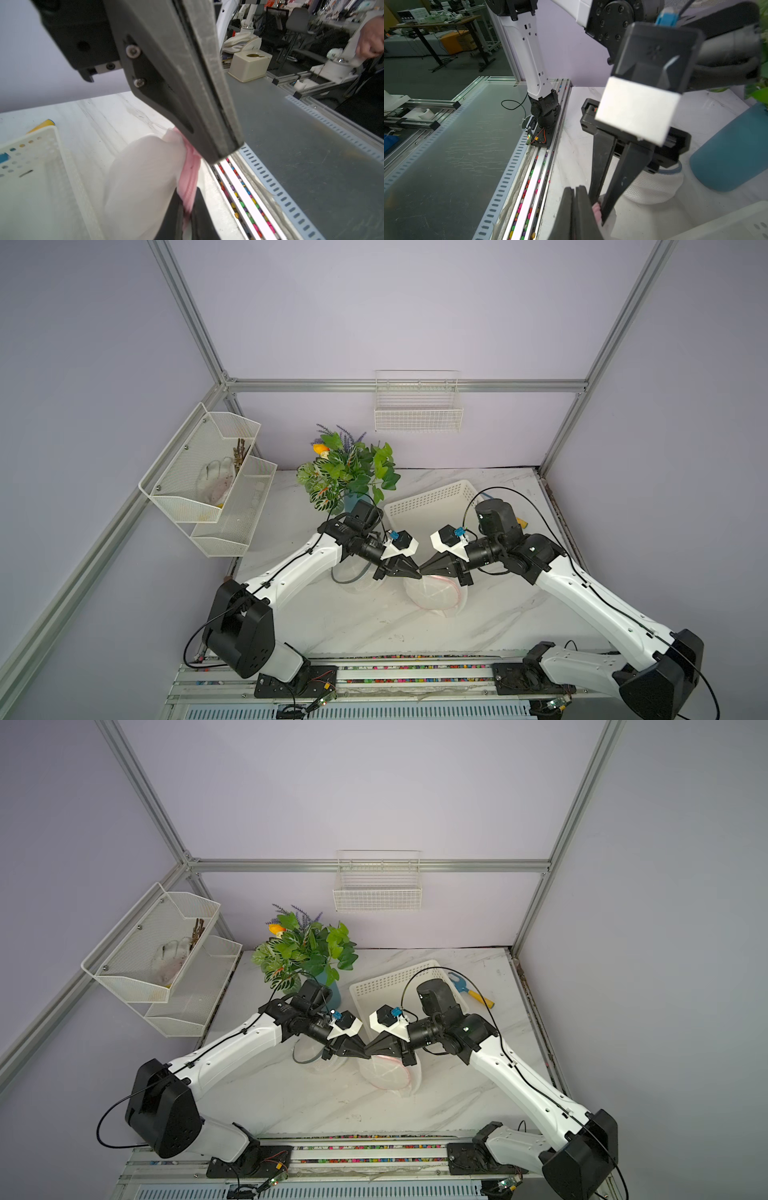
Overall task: Turn the laundry bag inside out
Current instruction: Adjust the laundry bag.
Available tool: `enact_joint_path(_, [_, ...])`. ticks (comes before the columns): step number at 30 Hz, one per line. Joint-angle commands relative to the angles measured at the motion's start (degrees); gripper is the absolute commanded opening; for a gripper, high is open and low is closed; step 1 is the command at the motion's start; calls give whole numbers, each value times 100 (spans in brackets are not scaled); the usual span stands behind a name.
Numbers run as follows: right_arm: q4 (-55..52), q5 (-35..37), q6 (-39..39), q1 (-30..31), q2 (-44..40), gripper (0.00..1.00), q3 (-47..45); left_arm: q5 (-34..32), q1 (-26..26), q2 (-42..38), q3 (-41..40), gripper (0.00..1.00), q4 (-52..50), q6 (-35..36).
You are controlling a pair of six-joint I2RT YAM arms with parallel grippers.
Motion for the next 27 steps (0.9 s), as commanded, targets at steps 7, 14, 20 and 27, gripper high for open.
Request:
enact_joint_path(7, [1007, 1073, 667, -30, -1622, 0, -1346, 394, 127, -256, -58, 0, -241, -425])
enact_joint_path(14, [879, 1506, 683, -34, -2232, 0, -1802, 186, 146, -394, -193, 0, -414, -621])
enact_joint_path(20, [1929, 1641, 1577, -31, -2433, 22, -2139, -826, 48, -651, -3, 0, -149, -1259])
enact_joint_path(27, [2570, 3235, 4214, -28, -3175, 64, -2309, -2304, -203, -1451, -324, 0, 867, -2080])
